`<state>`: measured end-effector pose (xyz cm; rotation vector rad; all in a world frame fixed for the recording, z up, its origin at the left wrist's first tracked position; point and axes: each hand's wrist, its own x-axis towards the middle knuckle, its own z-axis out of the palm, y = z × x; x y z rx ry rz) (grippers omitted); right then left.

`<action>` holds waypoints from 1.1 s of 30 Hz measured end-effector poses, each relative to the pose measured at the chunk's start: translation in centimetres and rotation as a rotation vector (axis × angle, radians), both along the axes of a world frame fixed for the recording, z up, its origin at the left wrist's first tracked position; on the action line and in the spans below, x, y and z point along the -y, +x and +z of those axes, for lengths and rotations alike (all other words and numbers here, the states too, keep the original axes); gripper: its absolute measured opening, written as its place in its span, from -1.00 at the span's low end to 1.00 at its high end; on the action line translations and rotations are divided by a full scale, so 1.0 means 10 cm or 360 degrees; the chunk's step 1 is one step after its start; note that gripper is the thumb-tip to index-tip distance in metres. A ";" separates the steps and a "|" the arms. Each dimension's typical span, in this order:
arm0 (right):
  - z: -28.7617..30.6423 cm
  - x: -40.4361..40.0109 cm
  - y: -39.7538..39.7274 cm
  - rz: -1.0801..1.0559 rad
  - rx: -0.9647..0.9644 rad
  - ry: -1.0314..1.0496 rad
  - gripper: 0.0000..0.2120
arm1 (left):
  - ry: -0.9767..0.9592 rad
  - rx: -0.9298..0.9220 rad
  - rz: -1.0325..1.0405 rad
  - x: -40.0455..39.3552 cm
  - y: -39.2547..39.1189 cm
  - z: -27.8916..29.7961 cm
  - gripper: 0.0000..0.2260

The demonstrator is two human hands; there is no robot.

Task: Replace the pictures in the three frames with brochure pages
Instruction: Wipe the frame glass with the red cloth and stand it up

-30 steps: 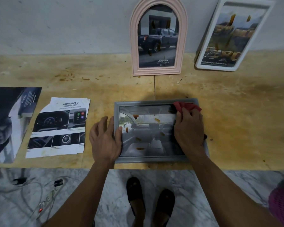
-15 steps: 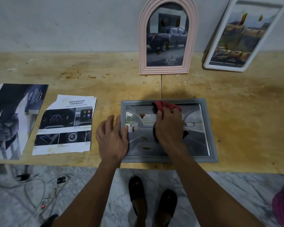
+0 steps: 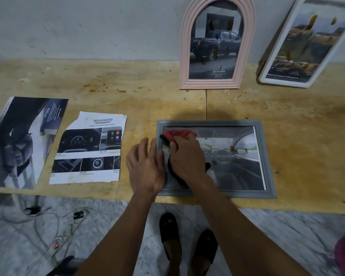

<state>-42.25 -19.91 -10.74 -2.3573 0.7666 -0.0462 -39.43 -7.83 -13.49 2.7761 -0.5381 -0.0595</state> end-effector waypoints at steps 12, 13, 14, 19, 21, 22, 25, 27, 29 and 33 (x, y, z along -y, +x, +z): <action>0.08 0.03 -0.31 0.0405 -0.0095 -0.0287 -0.72 | -0.0054 -0.0031 0.0025 -0.03 0.00 0.01 -0.52; 0.08 0.04 -0.32 0.0415 -0.0079 -0.0326 -0.73 | -0.0050 -0.0031 0.0022 -0.03 0.00 0.01 -0.51; 0.09 0.06 -0.35 0.0413 -0.0062 -0.0359 -0.74 | -0.0045 -0.0029 0.0021 -0.03 0.00 0.01 -0.50; 0.11 0.11 -0.40 0.0356 -0.0094 -0.0398 -0.75 | -0.0027 -0.0026 0.0033 -0.03 0.01 0.00 -0.49; 0.11 0.15 -0.41 0.0301 -0.0104 -0.0378 -0.74 | 0.0008 -0.0022 0.0044 -0.02 0.01 -0.01 -0.49; 0.10 0.18 -0.42 0.0267 -0.0105 -0.0369 -0.74 | 0.0018 -0.0026 0.0059 -0.02 0.01 -0.01 -0.50; 0.10 0.32 -0.46 0.0163 -0.0121 -0.0349 -0.74 | 0.0006 -0.0041 0.0097 -0.01 0.00 -0.02 -0.51; 0.11 0.44 -0.50 0.0091 -0.0137 -0.0337 -0.73 | -0.0002 -0.0044 0.0100 0.00 0.00 -0.01 -0.54; 0.13 0.57 -0.57 -0.0007 -0.0139 -0.0323 -0.72 | -0.0012 -0.0052 0.0104 0.00 0.00 -0.02 -0.57; 0.15 0.84 -0.72 -0.0182 -0.0147 -0.0338 -0.72 | -0.0021 -0.0045 0.0109 0.01 0.00 -0.01 -0.54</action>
